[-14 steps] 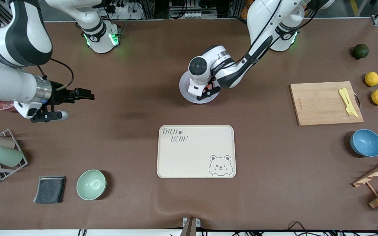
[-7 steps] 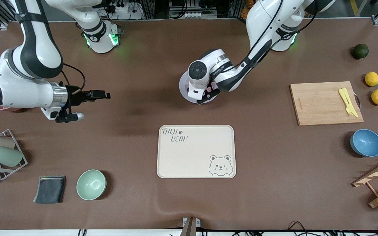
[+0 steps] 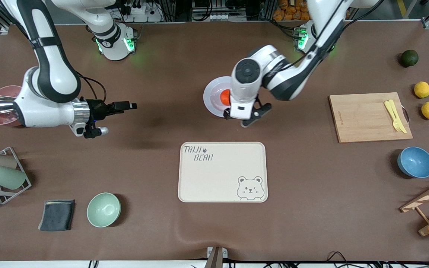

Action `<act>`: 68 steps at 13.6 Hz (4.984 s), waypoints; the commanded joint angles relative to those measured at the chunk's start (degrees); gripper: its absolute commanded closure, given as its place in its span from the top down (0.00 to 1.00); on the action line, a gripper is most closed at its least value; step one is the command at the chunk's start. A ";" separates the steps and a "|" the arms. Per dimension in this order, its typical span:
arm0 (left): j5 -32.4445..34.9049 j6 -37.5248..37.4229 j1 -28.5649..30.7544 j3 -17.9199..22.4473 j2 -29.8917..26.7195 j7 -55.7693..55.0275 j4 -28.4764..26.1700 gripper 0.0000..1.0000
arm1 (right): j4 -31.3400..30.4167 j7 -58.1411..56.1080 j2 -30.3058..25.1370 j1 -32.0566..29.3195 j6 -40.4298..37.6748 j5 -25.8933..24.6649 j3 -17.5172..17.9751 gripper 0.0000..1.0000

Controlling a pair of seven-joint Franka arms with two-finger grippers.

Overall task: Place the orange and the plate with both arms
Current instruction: 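Release the orange on the plate while the right gripper reaches the plate, then grasp the plate rim with the right gripper while the left gripper withdraws, then carry the plate with the right gripper onto the bear tray, then open the right gripper and draw it back from the plate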

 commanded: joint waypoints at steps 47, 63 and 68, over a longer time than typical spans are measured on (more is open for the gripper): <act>-7.29 -34.16 10.79 28.83 -21.05 77.58 19.50 1.00 | 18.30 -24.44 23.79 34.96 41.26 63.20 -1.00 0.00; -7.29 -34.16 10.88 28.92 -20.88 77.58 19.41 1.00 | 28.78 -22.43 30.76 26.24 40.03 38.15 -5.38 1.00; -7.90 -34.16 10.70 28.65 -20.97 77.58 19.58 1.00 | 29.66 -8.01 23.65 26.41 23.81 14.60 -16.09 1.00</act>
